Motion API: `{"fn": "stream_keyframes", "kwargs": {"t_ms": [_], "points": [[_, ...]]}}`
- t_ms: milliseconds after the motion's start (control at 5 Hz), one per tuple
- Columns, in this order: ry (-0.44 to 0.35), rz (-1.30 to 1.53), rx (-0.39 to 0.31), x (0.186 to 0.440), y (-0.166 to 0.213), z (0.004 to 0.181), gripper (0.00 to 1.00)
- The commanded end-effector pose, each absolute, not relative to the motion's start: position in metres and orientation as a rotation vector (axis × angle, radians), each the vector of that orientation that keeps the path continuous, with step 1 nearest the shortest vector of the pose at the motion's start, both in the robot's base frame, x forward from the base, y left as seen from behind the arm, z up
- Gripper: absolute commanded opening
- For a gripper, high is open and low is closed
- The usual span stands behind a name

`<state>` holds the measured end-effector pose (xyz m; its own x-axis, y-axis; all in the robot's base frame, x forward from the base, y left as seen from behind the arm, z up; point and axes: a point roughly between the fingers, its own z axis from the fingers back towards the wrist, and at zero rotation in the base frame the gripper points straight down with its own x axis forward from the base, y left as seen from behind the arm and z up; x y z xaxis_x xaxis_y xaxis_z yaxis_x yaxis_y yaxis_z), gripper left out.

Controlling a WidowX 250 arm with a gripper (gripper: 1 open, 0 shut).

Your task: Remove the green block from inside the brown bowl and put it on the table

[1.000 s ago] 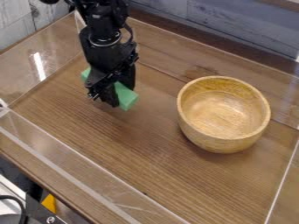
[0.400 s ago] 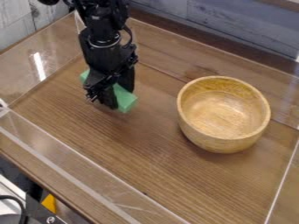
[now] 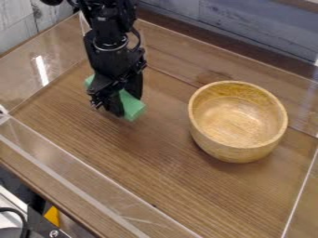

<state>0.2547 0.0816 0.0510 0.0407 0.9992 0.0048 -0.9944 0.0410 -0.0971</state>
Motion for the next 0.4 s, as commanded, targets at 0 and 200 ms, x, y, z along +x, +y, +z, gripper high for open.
{"fn": "stream_keyframes", "kwargs": {"t_ms": [0,200], "points": [[-0.133,1.534,-0.091,0.256,0.086,0.067,1.0],[-0.143,1.526,-0.093,0.257,0.087,0.078,1.0]]}}
